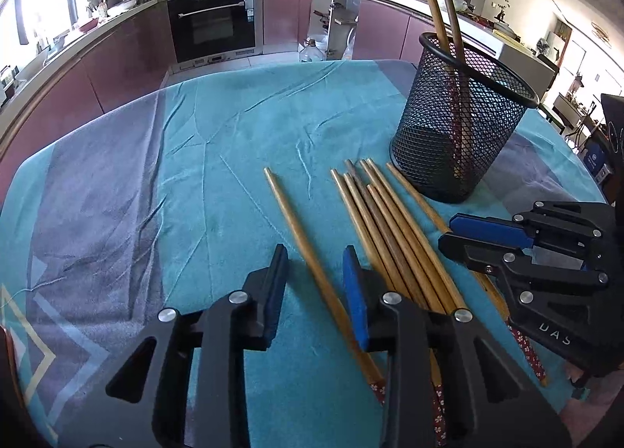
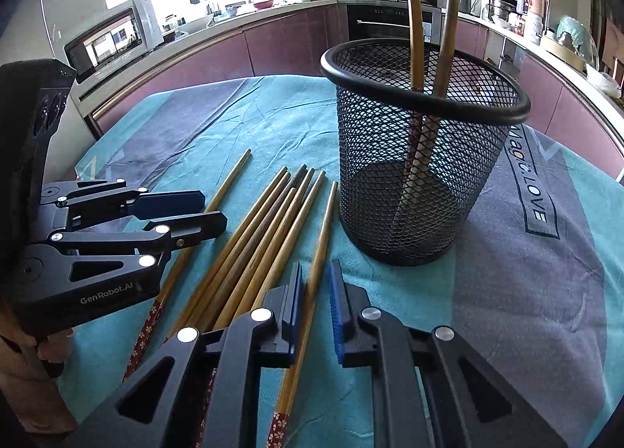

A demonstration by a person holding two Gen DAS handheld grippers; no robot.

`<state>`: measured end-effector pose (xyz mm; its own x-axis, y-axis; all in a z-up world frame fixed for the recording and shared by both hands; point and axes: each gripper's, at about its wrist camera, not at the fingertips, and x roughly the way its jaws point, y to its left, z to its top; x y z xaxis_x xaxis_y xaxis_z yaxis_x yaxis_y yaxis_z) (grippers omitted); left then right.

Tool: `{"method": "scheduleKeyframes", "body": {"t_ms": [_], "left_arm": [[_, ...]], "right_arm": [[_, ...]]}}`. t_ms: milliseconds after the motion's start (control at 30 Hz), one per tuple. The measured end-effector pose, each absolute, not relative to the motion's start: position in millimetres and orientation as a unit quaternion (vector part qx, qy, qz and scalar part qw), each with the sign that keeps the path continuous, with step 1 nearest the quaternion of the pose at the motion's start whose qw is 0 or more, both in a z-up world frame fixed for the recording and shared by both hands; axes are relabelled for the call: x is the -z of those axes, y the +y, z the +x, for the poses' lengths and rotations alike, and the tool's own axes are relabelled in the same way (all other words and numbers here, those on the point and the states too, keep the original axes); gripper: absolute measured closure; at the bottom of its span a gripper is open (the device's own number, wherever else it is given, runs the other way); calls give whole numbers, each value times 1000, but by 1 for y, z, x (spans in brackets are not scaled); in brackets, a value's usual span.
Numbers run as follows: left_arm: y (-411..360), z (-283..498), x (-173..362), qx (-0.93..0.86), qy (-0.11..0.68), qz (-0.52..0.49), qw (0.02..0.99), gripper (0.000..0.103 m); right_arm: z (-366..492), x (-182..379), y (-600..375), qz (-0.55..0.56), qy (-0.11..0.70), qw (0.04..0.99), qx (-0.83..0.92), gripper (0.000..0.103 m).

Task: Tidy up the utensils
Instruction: 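Close the left tool on a chopstick while the right tool grasps another chopstick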

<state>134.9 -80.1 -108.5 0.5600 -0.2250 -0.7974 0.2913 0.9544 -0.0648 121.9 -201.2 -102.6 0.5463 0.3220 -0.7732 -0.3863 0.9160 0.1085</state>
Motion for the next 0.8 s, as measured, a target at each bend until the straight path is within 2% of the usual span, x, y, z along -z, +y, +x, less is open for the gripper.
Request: {"method": "scheduleKeyframes", "body": {"t_ms": [133,200,500,800], "left_arm": [[-81,132,109,137,444,31,885,82],[-81,131,109,136,445,26,885,89],[-82,124,109,137,445,8,885,95],[-80,114,99,147,435,4,888,96]], "right_arm": [[122,103,-206,-23,432,878,-203,96],[122,103,-207,-23,432,878,-204,97],[119,100,-213,-15,431,878,-208,98],[107,87,-220,-3,415,882,-224,98]]}}
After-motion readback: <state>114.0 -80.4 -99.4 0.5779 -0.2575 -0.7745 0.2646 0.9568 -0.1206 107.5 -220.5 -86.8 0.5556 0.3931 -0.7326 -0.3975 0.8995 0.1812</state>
